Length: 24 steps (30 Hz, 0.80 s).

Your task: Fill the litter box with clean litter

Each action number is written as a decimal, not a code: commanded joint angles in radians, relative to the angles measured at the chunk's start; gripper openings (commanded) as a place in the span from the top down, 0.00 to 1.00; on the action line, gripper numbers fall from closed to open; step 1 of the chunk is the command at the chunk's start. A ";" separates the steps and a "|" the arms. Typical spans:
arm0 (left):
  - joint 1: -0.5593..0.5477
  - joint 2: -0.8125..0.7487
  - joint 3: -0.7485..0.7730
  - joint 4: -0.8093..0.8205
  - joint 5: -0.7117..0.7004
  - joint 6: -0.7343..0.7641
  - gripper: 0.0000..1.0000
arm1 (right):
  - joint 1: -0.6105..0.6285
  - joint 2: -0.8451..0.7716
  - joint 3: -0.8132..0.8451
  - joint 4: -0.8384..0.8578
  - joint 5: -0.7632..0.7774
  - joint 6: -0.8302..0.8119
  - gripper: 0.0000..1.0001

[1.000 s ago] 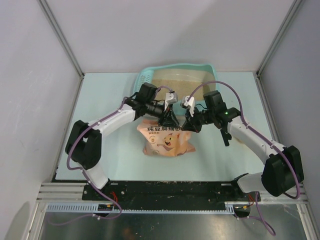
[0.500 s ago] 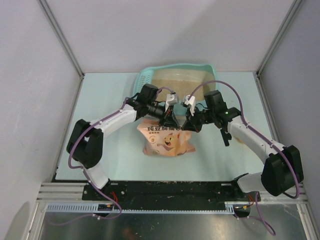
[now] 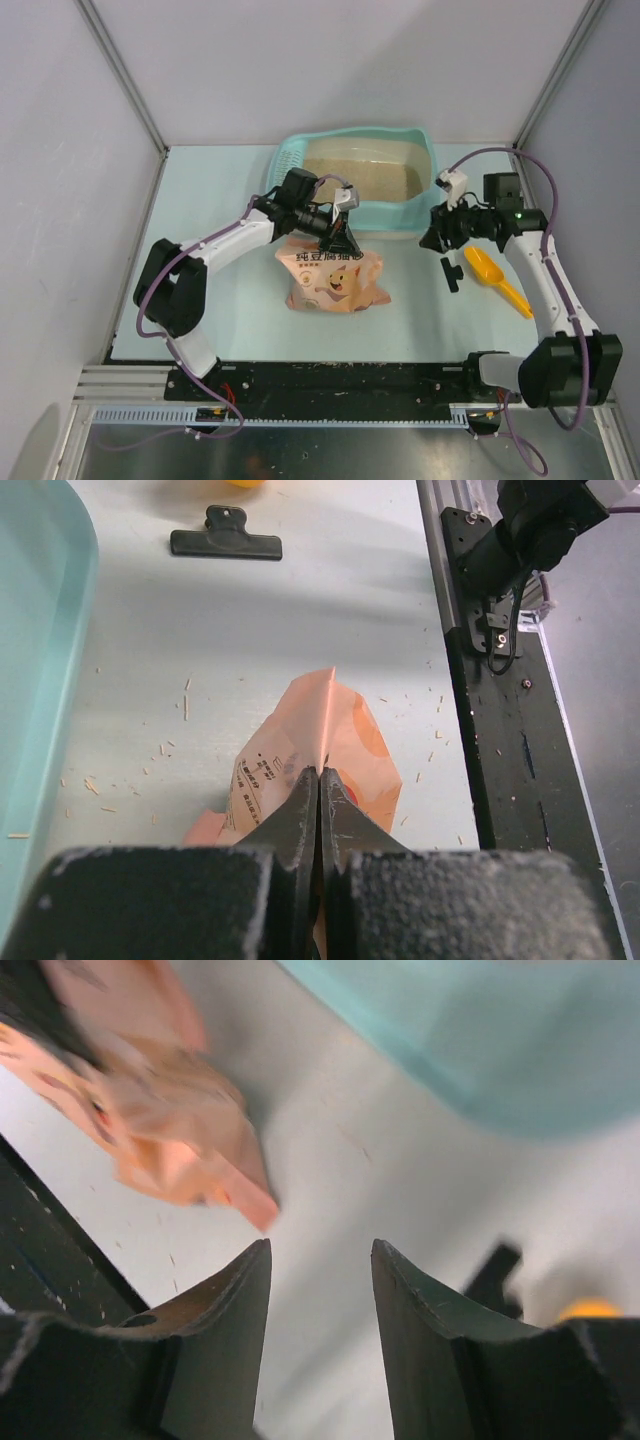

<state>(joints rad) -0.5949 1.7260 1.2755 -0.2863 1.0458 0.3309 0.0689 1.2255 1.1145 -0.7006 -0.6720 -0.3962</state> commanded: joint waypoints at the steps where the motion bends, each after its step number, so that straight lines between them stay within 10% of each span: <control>1: -0.016 -0.034 0.004 0.013 -0.015 -0.016 1.00 | -0.167 0.146 0.021 -0.330 0.127 -0.041 0.52; 24: -0.043 -0.049 -0.002 0.012 -0.053 -0.027 1.00 | -0.308 0.396 -0.048 -0.163 0.330 -0.009 0.48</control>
<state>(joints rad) -0.6228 1.7203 1.2755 -0.2882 1.0016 0.3290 -0.2459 1.5929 1.0657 -0.9100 -0.3534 -0.4076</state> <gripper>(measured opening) 0.007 0.523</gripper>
